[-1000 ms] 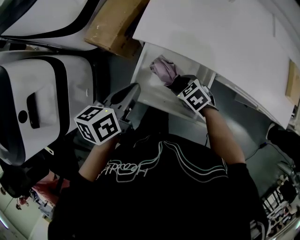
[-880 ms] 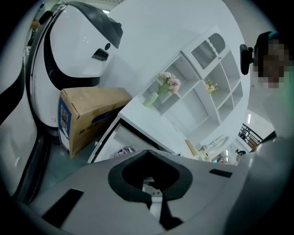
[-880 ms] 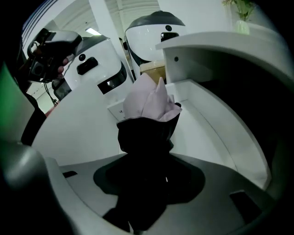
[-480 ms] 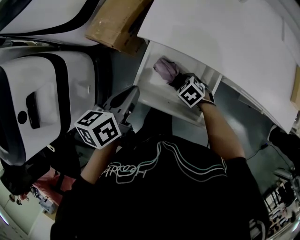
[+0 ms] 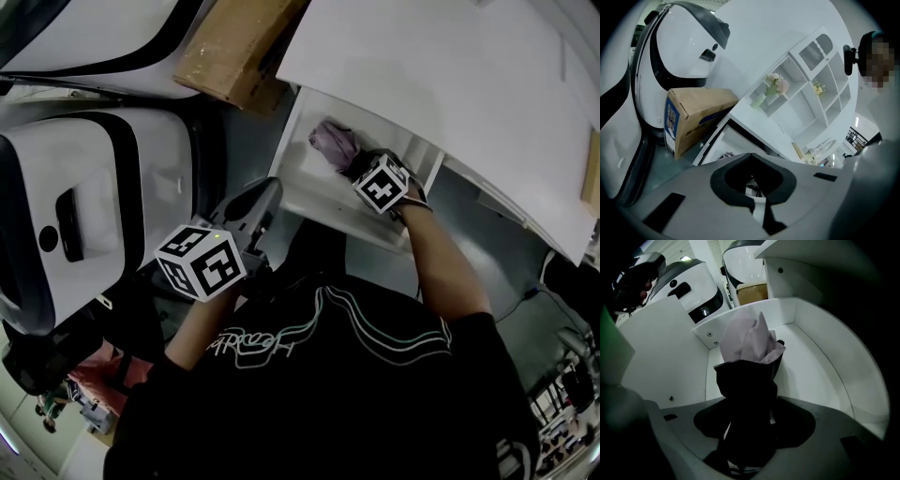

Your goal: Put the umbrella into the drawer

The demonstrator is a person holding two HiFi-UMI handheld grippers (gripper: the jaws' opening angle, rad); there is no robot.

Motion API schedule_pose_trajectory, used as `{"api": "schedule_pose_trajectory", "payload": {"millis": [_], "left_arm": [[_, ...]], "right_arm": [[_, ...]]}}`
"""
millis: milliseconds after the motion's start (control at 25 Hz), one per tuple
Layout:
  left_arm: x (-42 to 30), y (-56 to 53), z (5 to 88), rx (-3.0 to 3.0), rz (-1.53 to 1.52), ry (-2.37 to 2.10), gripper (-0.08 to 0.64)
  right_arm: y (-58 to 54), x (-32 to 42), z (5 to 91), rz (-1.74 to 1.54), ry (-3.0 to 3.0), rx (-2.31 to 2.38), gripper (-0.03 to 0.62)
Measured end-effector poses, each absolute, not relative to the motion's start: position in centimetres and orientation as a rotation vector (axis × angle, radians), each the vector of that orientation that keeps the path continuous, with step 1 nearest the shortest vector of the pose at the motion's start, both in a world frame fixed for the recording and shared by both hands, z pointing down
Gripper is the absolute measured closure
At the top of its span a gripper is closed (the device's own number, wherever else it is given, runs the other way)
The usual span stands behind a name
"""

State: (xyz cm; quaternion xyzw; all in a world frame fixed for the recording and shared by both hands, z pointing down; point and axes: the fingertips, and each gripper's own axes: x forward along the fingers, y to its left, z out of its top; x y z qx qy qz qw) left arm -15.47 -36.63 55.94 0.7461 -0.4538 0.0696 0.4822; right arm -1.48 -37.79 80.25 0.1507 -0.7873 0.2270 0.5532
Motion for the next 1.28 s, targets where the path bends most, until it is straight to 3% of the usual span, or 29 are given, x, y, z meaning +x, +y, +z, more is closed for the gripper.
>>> {"api": "schedule_pose_trajectory", "payload": {"millis": [400, 680, 1080, 1120, 1200, 1280], "left_arm": [[-13.4, -34.5, 52.9, 1.911, 0.191, -1.031, 0.54], [-10.2, -30.5, 48.8, 2.028, 0.191, -0.952, 0.54], [-6.0, -22.9, 40.6, 2.238, 0.127, -0.812, 0.54], [-5.8, -21.8, 39.7, 2.253, 0.122, -0.8, 0.54], [-5.4, -19.7, 38.1, 2.288, 0.114, -0.776, 0.54], [-5.0, -18.0, 36.6, 2.328, 0.102, -0.752, 0.54]], "right_arm": [[-37.0, -0.6, 72.2, 0.633, -1.96, 0.427, 0.348], [-34.0, 0.1, 59.5, 0.611, -2.202, 0.597, 0.348], [-23.5, 0.9, 42.5, 0.88, -2.684, 0.715, 0.35], [-22.0, 1.1, 41.5, 0.923, -2.716, 0.715, 0.364], [-19.6, 1.4, 39.5, 0.994, -2.788, 0.727, 0.451], [-17.9, 1.8, 37.8, 0.988, -2.855, 0.763, 0.476]]}}
